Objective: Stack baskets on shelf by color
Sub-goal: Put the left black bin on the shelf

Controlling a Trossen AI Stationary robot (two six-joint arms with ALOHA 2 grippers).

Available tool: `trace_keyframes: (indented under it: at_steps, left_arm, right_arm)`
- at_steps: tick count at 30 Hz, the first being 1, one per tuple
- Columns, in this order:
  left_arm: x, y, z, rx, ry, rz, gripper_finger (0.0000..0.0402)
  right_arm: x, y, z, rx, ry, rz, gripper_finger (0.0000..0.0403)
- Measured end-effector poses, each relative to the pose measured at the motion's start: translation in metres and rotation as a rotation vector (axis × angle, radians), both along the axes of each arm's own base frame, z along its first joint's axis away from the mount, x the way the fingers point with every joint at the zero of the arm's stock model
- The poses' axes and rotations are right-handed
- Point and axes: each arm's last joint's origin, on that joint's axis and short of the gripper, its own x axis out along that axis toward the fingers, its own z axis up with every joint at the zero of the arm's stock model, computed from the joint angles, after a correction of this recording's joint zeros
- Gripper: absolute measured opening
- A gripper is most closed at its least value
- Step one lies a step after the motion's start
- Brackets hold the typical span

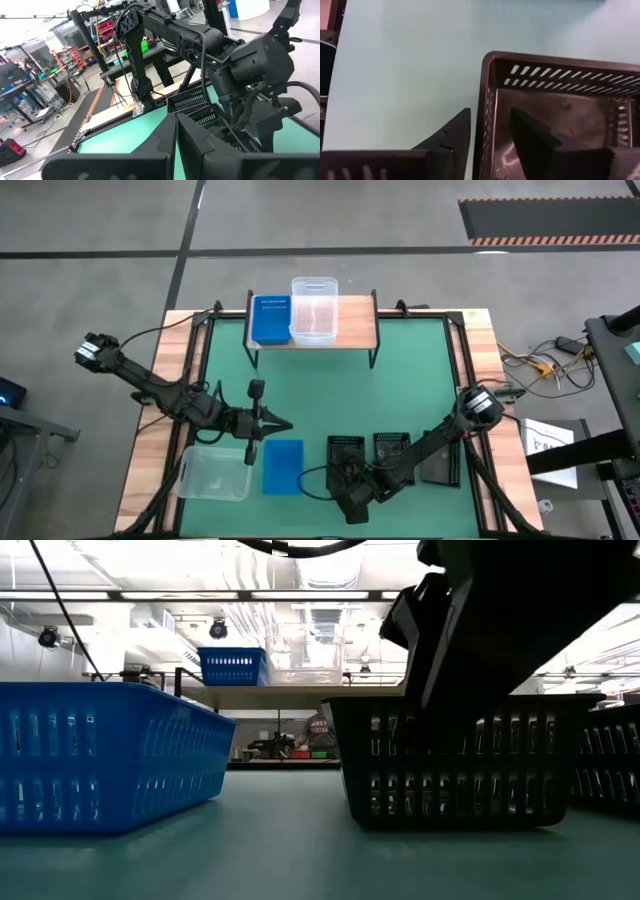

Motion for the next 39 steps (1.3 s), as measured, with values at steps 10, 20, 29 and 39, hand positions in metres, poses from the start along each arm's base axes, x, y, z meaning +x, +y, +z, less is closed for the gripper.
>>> trace_keyframes:
  at_steps: [10,20,29,39]
  left_arm:
    - [-0.001,-0.002,0.000,0.000,0.000,-0.007,0.0000]
    - [-0.001,-0.003,0.000,0.000,0.000,-0.012,0.0000]
    - [-0.003,-0.002,0.001,0.023,-0.003,-0.014,0.0000]
    - [-0.027,0.014,0.025,0.126,-0.113,0.095,0.0000]
  right_arm:
    - [0.001,0.000,0.000,0.024,0.004,0.010,0.0016]
    - [-0.005,-0.005,0.020,0.015,-0.002,0.012,0.0012]
    - [-0.020,-0.017,0.071,0.011,-0.087,0.055,0.0011]
    - [-0.043,-0.052,0.128,-0.073,-0.169,0.048,0.0011]
